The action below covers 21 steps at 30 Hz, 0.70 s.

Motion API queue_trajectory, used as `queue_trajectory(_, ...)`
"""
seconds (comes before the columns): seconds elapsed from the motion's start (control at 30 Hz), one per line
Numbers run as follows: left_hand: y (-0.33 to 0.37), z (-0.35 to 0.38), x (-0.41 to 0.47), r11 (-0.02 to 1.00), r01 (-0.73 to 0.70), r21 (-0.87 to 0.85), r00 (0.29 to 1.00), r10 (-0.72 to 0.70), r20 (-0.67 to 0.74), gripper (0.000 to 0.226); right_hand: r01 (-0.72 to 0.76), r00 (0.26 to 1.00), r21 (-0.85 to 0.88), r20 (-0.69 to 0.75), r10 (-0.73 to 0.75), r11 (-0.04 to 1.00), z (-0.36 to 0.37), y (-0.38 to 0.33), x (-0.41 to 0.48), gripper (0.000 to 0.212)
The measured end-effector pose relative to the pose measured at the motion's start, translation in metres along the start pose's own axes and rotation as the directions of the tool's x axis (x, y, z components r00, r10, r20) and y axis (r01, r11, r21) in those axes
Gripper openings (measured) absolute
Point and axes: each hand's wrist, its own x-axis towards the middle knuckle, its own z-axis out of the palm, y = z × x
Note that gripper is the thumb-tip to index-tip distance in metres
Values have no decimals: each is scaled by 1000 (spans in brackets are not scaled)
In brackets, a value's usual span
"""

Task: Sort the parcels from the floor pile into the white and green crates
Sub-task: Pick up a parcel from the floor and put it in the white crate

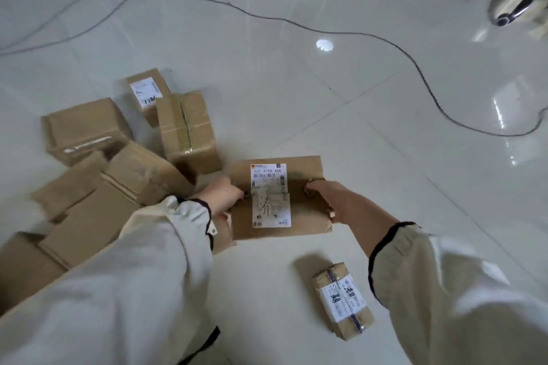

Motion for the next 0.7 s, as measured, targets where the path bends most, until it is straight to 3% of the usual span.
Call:
queue_trajectory(0.17, 84, -86, -128, 1000, -10, -20, 1000, 10, -13, 22, 8, 999, 30, 32, -9, 1000, -37, -81, -143, 36)
queue_trajectory(0.47, 248, -198, -363, 998, -54, 21, 999, 55, -2, 28, 2, 1000, 82, 9, -3, 997, -142, -200, -399, 32)
queue_trajectory(0.7, 328, -239, -472, 986, -167, -8, 986, 166, -18, 29, 67, 998, 99, -1, -67, 993, -204, -240, -514, 43)
